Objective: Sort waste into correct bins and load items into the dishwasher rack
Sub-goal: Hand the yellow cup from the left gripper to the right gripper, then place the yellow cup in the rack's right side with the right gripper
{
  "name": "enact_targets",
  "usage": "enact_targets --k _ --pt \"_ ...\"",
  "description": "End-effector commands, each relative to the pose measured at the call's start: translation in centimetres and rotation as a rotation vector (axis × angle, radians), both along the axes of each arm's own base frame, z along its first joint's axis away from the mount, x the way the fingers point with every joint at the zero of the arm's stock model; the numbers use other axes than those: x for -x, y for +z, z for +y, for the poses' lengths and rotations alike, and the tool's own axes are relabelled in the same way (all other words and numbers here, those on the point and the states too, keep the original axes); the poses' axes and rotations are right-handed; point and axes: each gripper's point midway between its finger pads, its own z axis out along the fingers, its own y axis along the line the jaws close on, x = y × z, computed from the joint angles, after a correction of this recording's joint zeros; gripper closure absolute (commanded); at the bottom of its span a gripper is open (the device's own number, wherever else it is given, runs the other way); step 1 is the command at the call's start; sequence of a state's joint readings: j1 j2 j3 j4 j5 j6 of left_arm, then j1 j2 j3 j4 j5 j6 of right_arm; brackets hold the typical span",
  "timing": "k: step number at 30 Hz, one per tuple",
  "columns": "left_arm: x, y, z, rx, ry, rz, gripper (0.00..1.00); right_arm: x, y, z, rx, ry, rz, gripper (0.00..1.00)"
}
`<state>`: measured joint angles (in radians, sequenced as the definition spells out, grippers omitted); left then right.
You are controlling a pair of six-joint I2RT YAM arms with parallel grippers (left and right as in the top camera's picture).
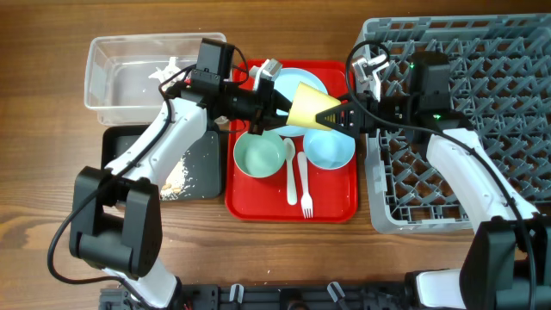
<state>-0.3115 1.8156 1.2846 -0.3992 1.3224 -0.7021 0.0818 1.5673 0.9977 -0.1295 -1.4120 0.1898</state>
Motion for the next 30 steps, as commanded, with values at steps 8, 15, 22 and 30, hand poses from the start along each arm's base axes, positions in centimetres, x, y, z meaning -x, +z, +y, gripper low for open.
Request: enact_targets --k 8,15,22,30 --pt "-1.8 -2.3 0.3 -0.126 0.072 -0.129 0.69 -1.1 -1.2 0.3 0.067 -0.064 0.041 0.59" --pt "-3.4 -7.7 7.3 -0.590 0.214 -0.256 0.56 -2.8 -4.3 -2.0 0.306 -0.275 0.058 0.69" --pt "-3.3 -4.2 15.9 -0.901 0.409 -0.364 0.56 -3.0 -1.1 -10.8 0.694 -0.670 0.067 0.96" --pt "-3.1 -1.7 17.6 -0.957 0.486 -0.437 0.56 0.2 0.7 -26.8 1.070 -1.173 0.345 0.96"
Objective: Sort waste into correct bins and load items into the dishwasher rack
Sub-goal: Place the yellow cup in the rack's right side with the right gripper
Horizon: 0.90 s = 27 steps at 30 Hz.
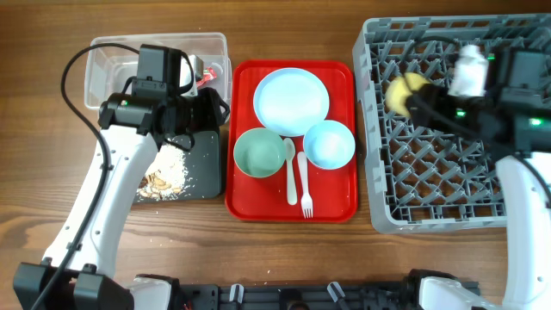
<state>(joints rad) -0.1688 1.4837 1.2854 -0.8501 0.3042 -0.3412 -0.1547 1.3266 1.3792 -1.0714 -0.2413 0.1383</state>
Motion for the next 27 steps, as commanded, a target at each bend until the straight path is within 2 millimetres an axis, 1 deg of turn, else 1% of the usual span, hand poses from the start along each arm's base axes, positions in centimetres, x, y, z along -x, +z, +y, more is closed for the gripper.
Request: enact_targets --k 1,3,4,5,7,9,10,13,15,17,19,21,23,24,25,26,27 --pt "-0.2 0.6 0.9 -0.046 0.011 -0.035 0.56 1.3 0.0 -7.6 0.167 -0.267 0.051 0.96" --pt "-0.2 0.6 0.9 -0.046 0.011 -0.034 0.56 2.2 0.0 -10.4 0.162 -0.379 0.060 0.96" --pt "-0.1 0.6 0.9 -0.046 0.011 -0.033 0.56 2.9 0.1 -12.3 0.153 -0.453 0.063 0.96" --pt "-0.1 0.6 0.9 -0.047 0.011 -0.031 0.56 3.9 0.2 -14.7 0.147 -0.539 0.067 0.96" --pt "-0.1 0.6 0.9 -0.046 0.011 -0.031 0.56 4.9 -0.1 -16.9 0.140 -0.619 0.081 0.96" --pt "-0.1 0.6 0.9 -0.046 0.011 -0.031 0.56 6.0 -0.9 -19.2 0.116 -0.723 0.106 0.96" --pt "-0.1 0.6 0.9 -0.046 0.011 -0.031 0.56 6.3 -1.3 -20.1 0.106 -0.754 0.116 0.96" --pt "-0.1 0.6 0.9 -0.046 0.011 -0.030 0.56 6.9 -2.6 -22.1 0.081 -0.834 0.147 0.96" --pt "-0.1 0.6 0.9 -0.046 0.011 -0.030 0.56 7.0 -4.2 -23.2 0.056 -0.875 0.187 0.96" --pt "-0.1 0.6 0.9 -0.046 0.011 -0.030 0.56 7.2 -6.4 -23.8 0.056 -0.883 0.263 0.96" --pt "-0.1 0.6 0.9 -0.047 0.011 -0.029 0.56 7.3 -7.9 -24.2 0.054 -0.898 0.312 0.95" --pt "0.0 0.5 0.9 -0.047 0.011 -0.026 0.50 7.3 -9.6 -24.4 0.038 -0.910 0.362 0.95" --pt "0.0 0.5 0.9 -0.047 0.011 -0.026 0.50 7.2 -10.9 -24.4 0.026 -0.906 0.399 0.88" --pt "0.0 0.5 0.9 -0.047 0.011 -0.026 0.50 7.2 -11.7 -24.4 0.017 -0.902 0.425 0.70" --pt "0.0 0.5 0.9 -0.047 0.011 -0.026 0.50 7.1 -12.2 -24.3 0.004 -0.896 0.437 0.46" --pt "0.0 0.5 0.9 -0.047 0.011 -0.026 0.49 6.9 -12.2 -24.0 -0.010 -0.878 0.433 0.24" --pt "0.0 0.5 0.9 -0.047 0.011 -0.026 0.46 6.6 -12.2 -23.8 -0.028 -0.871 0.425 0.17"
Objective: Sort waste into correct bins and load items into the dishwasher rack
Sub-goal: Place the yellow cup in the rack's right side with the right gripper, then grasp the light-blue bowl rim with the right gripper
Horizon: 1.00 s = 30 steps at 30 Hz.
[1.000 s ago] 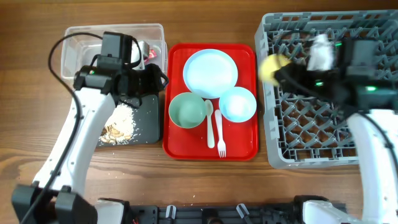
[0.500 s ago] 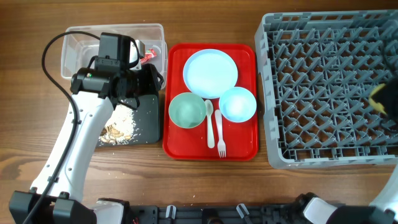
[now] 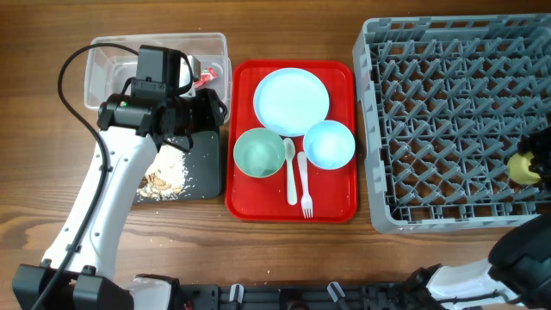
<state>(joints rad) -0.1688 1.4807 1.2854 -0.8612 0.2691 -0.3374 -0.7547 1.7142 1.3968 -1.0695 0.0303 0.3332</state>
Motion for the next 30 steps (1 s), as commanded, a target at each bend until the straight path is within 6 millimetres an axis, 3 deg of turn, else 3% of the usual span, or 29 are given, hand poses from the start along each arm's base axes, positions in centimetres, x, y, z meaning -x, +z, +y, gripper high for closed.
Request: enact_targets --k 1,4,7,10,12,14,15,16,21,26,27,30 --pt "-0.1 0.7 0.3 -0.014 -0.004 -0.027 0.45 -0.8 0.4 0.2 -0.023 0.000 -0.036 0.16" --pt "0.0 0.7 0.3 -0.015 -0.004 -0.026 0.43 -1.1 2.0 0.5 -0.020 0.006 -0.079 0.16" --pt "0.1 0.6 0.4 -0.016 -0.004 -0.018 0.42 -3.4 5.7 2.1 -0.034 0.102 -0.229 0.16" --pt "0.2 0.5 0.4 -0.018 -0.005 -0.012 0.41 -6.3 10.0 6.3 -0.057 0.310 -0.417 0.17" --pt "0.2 0.4 0.4 -0.018 -0.005 -0.009 0.41 -8.1 12.3 11.0 -0.065 0.498 -0.498 0.18" --pt "0.3 0.3 0.4 -0.019 -0.004 -0.004 0.41 -9.1 13.0 15.3 -0.069 0.662 -0.509 0.18" --pt "0.3 0.2 0.5 -0.023 -0.003 -0.002 0.41 -9.6 13.0 18.1 -0.081 0.763 -0.505 0.18" --pt "0.5 0.1 0.7 -0.035 0.003 0.005 0.41 -10.0 12.6 22.5 -0.106 0.902 -0.490 0.18" --pt "0.6 0.0 0.8 -0.041 0.006 0.011 0.41 -10.6 9.9 31.3 -0.054 1.171 -0.367 0.18" --pt "0.6 0.0 0.8 -0.041 0.006 0.012 0.41 -10.3 5.8 36.7 -0.073 1.321 -0.239 0.18" --pt "0.6 0.0 0.8 -0.042 0.006 0.014 0.41 -10.2 4.3 37.8 -0.096 1.343 -0.195 0.18" --pt "0.7 0.0 0.8 -0.042 0.006 0.014 0.41 -10.2 1.1 38.5 -0.112 1.327 -0.096 0.18"
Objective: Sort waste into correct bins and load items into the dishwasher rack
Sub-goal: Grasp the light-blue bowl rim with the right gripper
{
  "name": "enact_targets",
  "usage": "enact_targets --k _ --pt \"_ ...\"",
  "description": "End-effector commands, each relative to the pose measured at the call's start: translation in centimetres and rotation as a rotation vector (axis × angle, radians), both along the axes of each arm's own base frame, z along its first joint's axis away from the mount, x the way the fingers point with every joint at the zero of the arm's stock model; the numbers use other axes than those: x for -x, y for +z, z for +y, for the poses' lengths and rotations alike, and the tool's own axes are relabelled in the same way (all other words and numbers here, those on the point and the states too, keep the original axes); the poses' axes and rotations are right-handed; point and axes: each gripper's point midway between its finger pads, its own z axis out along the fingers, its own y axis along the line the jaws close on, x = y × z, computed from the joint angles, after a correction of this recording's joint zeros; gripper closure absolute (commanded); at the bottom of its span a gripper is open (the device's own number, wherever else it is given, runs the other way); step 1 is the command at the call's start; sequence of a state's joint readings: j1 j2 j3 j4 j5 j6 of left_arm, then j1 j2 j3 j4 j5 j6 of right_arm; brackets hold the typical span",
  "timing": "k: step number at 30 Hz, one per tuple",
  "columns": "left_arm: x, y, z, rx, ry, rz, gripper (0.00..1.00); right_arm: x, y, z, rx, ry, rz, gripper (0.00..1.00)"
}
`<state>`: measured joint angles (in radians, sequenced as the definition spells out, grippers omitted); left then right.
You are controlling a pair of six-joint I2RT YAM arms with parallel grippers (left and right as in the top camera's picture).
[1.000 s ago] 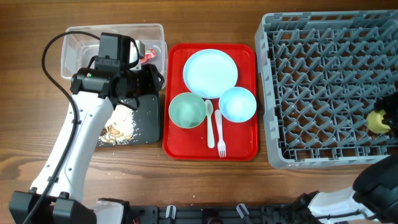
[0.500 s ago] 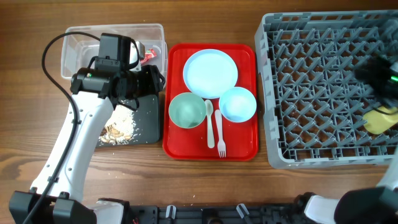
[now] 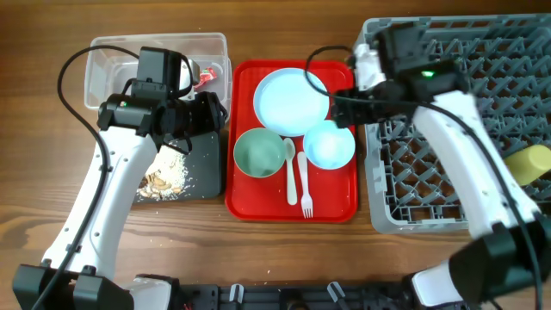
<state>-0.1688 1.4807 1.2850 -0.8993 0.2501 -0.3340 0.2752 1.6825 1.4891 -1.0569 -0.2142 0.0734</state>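
Note:
A red tray holds a pale blue plate, a green bowl, a blue bowl, a white spoon and a fork. My right gripper hangs open over the tray's right edge, between the plate and the blue bowl, with nothing in it. A yellow cup lies in the grey dishwasher rack at its right edge. My left gripper hovers at the near right corner of the clear bin, apparently open and empty. A red scrap lies in that bin.
A black tray with pale food scraps sits below the clear bin, left of the red tray. The rack fills the right side of the wooden table. Cables trail from both arms.
My right arm, then almost out of view at the right edge with the yellow cup, is now over the red tray, empty. The cup lies in the rack. The left arm has not moved.
Both grippers met at the yellow cup over the plate. Then my left gripper was at the clear bin, where a red scrap appeared, and my right gripper held the cup over the rack, then at its right edge. Now the cup rests in the rack.

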Motion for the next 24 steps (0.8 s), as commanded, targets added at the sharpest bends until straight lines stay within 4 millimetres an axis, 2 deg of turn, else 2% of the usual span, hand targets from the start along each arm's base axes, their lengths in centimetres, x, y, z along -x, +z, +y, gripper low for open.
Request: enact_targets --k 1,9,15,17,20,22,24 --pt "-0.1 0.5 0.4 -0.017 -0.001 -0.020 0.41 -0.4 -4.7 -0.3 0.126 -0.037 0.096 0.18" --pt "-0.1 0.5 0.4 -0.017 -0.001 -0.020 0.41 -1.3 -11.2 -0.6 0.197 -0.072 0.210 0.20" --pt "-0.1 0.5 0.4 -0.017 -0.001 -0.020 0.41 0.7 -13.3 -0.6 0.205 -0.059 0.304 0.21" --pt "-0.1 0.5 0.4 -0.017 -0.001 -0.020 0.41 1.3 -13.5 -0.3 0.192 -0.051 0.323 0.31" --pt "-0.1 0.5 0.4 -0.017 -0.001 -0.020 0.41 1.5 -13.5 -0.3 0.195 -0.051 0.331 0.68" --pt "-0.1 0.5 0.4 -0.017 -0.001 -0.020 0.41 1.8 -13.4 -0.5 0.200 -0.053 0.344 0.84" --pt "-0.1 0.5 0.4 -0.017 -0.001 -0.020 0.41 1.9 -13.4 -0.6 0.202 -0.051 0.350 0.89"
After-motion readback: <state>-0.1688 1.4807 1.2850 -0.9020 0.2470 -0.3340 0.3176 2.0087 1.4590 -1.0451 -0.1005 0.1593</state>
